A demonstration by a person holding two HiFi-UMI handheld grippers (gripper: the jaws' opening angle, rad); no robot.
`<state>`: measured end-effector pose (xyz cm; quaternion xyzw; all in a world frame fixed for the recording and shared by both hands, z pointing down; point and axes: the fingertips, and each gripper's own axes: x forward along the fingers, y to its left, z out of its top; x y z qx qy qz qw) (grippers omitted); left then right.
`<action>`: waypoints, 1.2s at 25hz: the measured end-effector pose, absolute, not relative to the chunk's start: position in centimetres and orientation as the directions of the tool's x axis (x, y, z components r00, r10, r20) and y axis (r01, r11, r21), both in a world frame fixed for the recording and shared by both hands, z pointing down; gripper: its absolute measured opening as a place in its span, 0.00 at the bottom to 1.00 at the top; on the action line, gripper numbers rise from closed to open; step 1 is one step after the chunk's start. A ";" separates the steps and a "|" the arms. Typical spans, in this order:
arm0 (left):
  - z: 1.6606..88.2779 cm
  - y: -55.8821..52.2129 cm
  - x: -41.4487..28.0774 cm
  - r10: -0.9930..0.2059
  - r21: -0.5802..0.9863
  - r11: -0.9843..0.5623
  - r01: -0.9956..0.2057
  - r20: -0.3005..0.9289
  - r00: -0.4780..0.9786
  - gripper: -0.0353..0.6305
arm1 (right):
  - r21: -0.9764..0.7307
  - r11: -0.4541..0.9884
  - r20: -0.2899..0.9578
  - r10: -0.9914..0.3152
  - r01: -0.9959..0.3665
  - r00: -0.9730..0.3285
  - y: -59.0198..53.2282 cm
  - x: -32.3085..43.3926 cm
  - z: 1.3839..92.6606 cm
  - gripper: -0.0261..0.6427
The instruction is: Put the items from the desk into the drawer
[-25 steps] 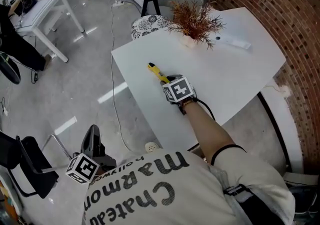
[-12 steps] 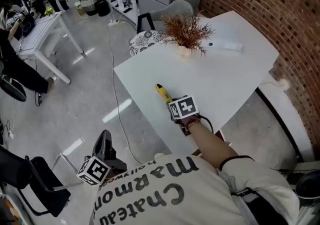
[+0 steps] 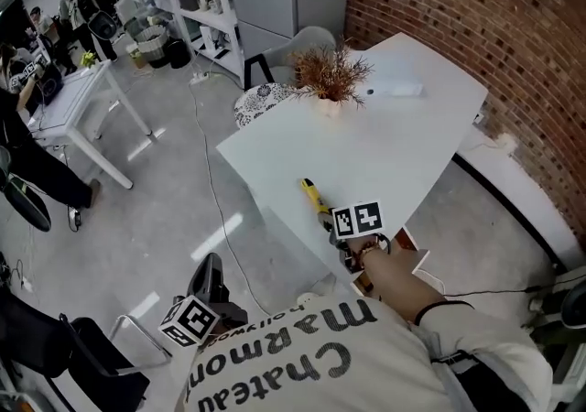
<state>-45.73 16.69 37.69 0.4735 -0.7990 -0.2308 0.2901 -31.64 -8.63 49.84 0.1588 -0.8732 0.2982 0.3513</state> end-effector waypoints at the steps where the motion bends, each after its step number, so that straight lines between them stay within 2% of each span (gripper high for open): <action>1: 37.7 17.1 -45.5 -0.894 0.641 0.439 -0.629 0.245 -0.374 0.06 | -0.402 0.777 0.705 -0.075 -0.484 -0.705 -7.7 -31.4 49.6 0.22; 8: 36.2 19.4 -43.0 -0.931 0.624 0.364 -0.692 0.211 -0.299 0.06 | -0.341 0.818 0.697 -0.110 -0.462 -0.709 -1.2 -28.5 47.4 0.22; 21: 33.4 25.1 -36.5 -0.974 0.576 0.225 -0.786 0.149 -0.170 0.06 | -0.414 0.778 0.559 -0.191 -0.472 -0.807 7.8 -22.0 40.5 0.22; 30: 35.8 27.3 -30.2 -0.985 0.591 0.139 -0.794 0.166 -0.049 0.06 | -0.415 0.752 0.598 -0.198 -0.511 -0.777 14.9 -15.1 42.9 0.22</action>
